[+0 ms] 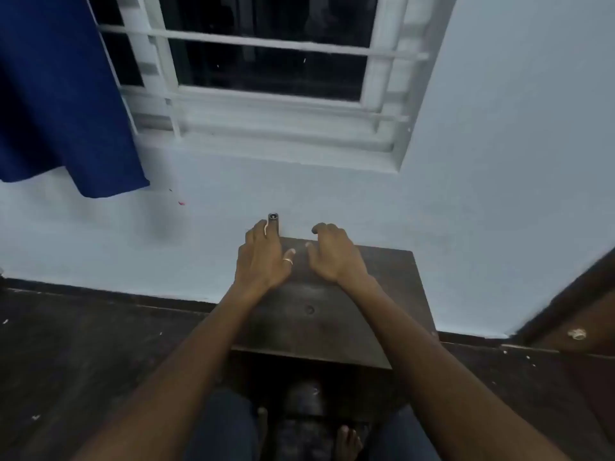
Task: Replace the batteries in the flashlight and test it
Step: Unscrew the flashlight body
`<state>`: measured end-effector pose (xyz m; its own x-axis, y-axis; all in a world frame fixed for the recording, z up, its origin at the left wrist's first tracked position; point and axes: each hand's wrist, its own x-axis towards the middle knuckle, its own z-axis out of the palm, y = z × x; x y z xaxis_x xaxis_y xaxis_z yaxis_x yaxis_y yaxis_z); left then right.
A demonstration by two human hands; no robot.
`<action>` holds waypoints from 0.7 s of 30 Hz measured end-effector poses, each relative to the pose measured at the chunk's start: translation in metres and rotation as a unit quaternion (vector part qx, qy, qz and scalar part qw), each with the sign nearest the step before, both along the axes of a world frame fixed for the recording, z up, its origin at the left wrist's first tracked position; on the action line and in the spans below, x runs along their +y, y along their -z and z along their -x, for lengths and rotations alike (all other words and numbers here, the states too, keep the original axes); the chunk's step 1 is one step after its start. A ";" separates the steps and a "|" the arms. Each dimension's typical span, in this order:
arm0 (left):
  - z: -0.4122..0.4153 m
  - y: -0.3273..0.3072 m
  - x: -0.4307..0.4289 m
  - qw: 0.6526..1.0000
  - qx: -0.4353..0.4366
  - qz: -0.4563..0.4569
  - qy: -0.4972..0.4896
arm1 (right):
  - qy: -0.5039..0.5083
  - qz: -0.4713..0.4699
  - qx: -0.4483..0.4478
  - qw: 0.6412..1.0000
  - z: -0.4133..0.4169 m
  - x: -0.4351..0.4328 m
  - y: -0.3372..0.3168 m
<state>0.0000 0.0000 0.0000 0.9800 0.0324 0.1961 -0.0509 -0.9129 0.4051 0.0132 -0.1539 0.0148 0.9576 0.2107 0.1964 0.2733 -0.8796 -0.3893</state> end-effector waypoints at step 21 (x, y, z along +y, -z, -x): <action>-0.099 0.078 0.035 0.979 0.015 0.203 0.029 | -0.025 -0.172 0.068 0.982 -0.117 0.073 0.063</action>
